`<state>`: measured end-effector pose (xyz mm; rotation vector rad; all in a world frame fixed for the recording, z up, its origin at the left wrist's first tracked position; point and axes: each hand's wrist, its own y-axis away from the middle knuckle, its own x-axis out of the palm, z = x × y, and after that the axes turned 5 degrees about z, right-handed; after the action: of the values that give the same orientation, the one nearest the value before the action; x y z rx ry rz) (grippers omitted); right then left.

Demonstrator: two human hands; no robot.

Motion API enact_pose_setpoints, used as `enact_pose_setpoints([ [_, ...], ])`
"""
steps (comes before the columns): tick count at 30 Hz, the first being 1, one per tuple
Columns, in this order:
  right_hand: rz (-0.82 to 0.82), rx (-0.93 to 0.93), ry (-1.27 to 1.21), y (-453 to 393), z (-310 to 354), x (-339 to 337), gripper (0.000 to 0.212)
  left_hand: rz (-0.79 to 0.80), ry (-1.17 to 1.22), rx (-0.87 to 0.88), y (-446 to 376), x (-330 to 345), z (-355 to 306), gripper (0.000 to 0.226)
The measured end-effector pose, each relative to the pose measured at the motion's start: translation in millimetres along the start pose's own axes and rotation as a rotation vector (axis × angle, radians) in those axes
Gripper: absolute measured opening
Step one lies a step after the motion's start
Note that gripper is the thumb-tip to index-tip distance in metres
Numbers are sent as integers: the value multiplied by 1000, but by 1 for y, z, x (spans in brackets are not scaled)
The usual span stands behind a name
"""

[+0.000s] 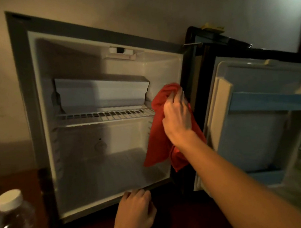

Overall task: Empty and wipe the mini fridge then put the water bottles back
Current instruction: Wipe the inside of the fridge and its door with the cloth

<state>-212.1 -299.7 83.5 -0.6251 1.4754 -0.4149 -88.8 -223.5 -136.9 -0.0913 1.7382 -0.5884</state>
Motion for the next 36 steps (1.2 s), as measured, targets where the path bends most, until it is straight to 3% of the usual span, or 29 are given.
enact_pose_setpoints([
  [3, 35, 55, -64, 19, 3, 28, 80, -48, -19, 7, 4, 6, 5, 17],
  [8, 239, 72, -54, 66, 4, 72, 70, -99, -30, 15, 9, 5, 6, 15],
  [13, 641, 69, -205, 122, 0, 94, 41, -94, -89, -16, 25, -1, 8, 16],
  [15, 733, 88, -249, 140, -6, 99, 36, -72, -112, -17, 31, -6, 7, 16],
  [20, 684, 144, -357, 148, -16, 84, 36, -25, -89, -73, 41, -20, 3, 31],
  [24, 589, 57, -525, 150, -11, 61, 32, 123, 3, -209, 46, -38, -14, 95],
  [27, 523, -46, -726, 154, -3, 40, 33, 119, 330, -323, 51, -52, -23, 124],
  [29, 522, -63, -910, 157, 5, 27, 23, -14, 663, -331, 55, -59, -26, 115],
  [31, 569, -52, -1140, 161, 15, 22, 21, -167, 829, -312, 62, -63, -24, 101],
  [36, 607, -246, -1365, 179, 35, 28, 43, -345, 769, -424, 96, -84, -9, 89],
])
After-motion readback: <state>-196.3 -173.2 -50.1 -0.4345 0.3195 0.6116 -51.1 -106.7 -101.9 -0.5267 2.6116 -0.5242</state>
